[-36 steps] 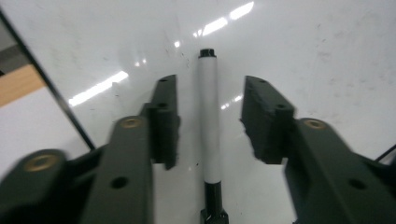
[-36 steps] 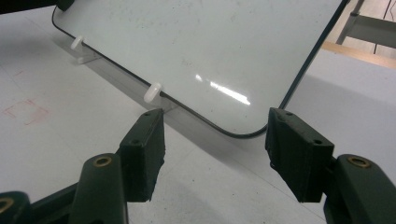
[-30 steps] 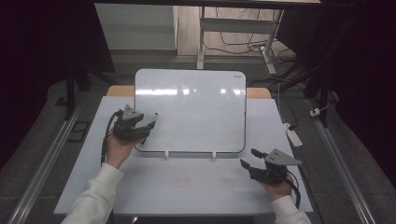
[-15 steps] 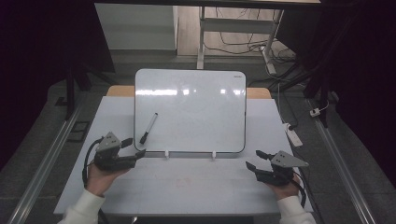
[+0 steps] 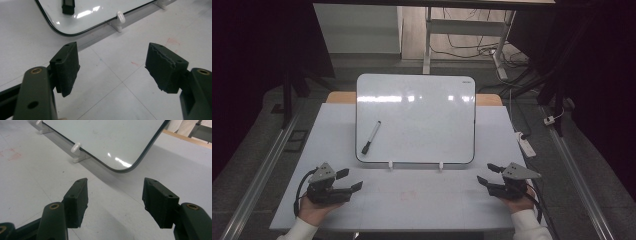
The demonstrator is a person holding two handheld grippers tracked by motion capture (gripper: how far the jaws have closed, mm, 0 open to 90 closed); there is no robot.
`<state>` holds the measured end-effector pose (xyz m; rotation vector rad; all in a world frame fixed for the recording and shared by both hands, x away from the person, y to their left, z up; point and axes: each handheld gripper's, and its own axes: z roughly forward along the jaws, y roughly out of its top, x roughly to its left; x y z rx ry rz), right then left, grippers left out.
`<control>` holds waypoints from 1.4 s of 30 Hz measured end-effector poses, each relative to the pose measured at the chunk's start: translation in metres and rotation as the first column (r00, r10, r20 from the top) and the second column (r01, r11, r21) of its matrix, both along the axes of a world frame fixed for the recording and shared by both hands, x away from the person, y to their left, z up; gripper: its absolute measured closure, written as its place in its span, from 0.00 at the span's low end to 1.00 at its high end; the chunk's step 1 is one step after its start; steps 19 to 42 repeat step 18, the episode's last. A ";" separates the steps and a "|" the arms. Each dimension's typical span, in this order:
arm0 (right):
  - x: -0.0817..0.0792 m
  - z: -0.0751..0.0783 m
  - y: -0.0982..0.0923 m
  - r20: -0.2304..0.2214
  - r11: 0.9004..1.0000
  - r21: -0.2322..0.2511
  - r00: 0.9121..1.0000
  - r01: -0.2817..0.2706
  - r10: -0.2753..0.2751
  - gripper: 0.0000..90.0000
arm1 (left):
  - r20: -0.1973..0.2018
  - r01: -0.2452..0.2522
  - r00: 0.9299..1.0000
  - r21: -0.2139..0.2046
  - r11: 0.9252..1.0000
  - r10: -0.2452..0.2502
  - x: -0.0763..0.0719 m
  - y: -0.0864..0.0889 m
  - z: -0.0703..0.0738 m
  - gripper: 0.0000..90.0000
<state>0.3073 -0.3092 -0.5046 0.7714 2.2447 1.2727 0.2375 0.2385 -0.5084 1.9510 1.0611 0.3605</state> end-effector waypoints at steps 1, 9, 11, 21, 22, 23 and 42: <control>0.000 0.000 0.001 0.001 1.000 0.000 1.000 -0.002 0.002 0.41 | 0.004 0.001 1.000 0.007 1.000 -0.001 0.000 -0.001 0.000 0.30; 0.001 0.000 0.003 0.003 1.000 0.000 1.000 -0.009 0.009 0.41 | 0.020 0.005 1.000 0.030 1.000 -0.005 0.000 -0.003 0.001 0.30; 0.001 0.000 0.003 0.007 1.000 -0.001 1.000 -0.008 0.008 0.41 | 0.023 0.002 1.000 0.028 1.000 -0.003 0.000 -0.003 0.001 0.30; 0.001 0.000 0.003 0.010 1.000 -0.001 1.000 -0.009 0.009 0.41 | 0.020 0.001 1.000 0.027 1.000 -0.001 0.000 -0.002 0.000 0.30; 0.001 0.000 0.003 0.010 1.000 -0.001 1.000 -0.009 0.009 0.41 | 0.020 0.001 1.000 0.027 1.000 -0.001 0.000 -0.002 0.000 0.30; 0.001 0.000 0.003 0.010 1.000 -0.001 1.000 -0.009 0.009 0.41 | 0.020 0.001 1.000 0.027 1.000 -0.001 0.000 -0.002 0.000 0.30; 0.001 0.000 0.003 0.010 1.000 -0.001 1.000 -0.009 0.009 0.41 | 0.020 0.001 1.000 0.027 1.000 -0.001 0.000 -0.002 0.000 0.30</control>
